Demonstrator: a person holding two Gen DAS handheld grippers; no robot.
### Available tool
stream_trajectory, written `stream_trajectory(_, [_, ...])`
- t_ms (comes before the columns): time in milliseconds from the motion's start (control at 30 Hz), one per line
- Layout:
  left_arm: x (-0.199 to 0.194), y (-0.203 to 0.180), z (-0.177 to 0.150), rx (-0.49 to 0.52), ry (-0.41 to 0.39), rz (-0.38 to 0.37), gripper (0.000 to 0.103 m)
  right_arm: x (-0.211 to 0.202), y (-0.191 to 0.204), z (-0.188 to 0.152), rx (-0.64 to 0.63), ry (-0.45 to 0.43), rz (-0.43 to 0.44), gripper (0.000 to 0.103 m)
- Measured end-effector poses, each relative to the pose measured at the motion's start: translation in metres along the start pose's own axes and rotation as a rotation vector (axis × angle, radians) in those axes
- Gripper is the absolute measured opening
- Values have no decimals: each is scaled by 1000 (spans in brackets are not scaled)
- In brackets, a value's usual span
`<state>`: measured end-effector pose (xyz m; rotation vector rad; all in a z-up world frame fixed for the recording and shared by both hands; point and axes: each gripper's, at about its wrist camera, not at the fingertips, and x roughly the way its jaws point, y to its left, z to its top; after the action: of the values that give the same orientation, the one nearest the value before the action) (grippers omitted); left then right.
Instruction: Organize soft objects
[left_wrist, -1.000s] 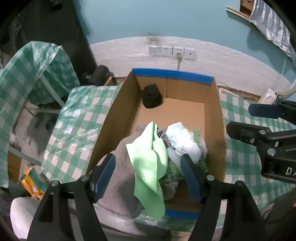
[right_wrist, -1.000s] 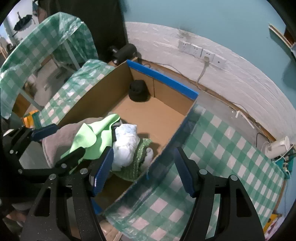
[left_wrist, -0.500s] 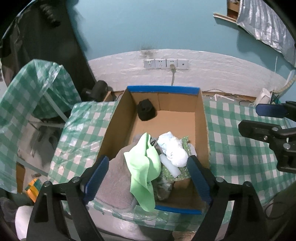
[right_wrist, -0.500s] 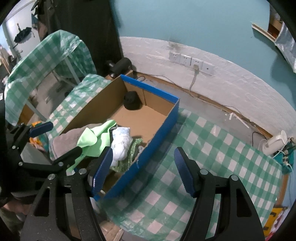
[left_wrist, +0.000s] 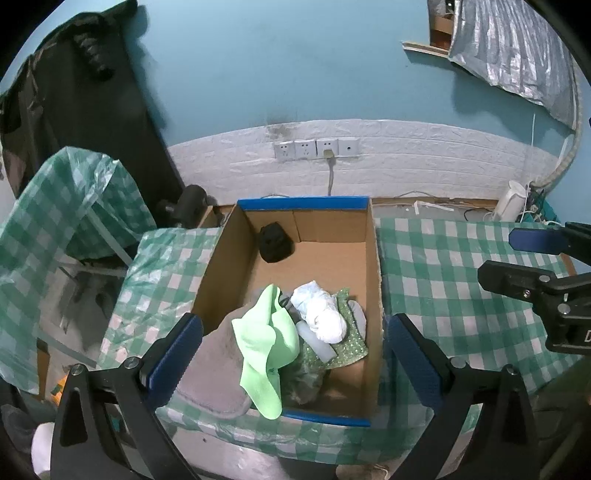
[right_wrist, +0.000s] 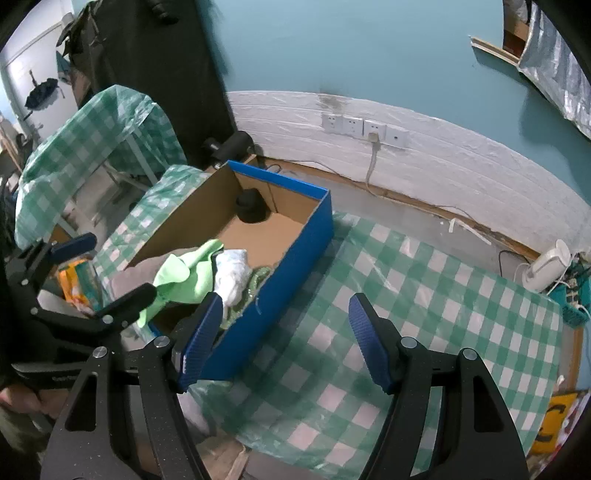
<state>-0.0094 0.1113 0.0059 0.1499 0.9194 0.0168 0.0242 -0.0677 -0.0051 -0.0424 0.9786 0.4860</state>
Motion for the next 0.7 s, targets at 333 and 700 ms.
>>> stream_trajectory(333, [5,-16,-1,49,48,13,101,1,-16,-11,14,9,-23,71])
stream_trajectory(700, [3,-16,1,40,42,16,101,-1,-21,-14,17,5,-26,71])
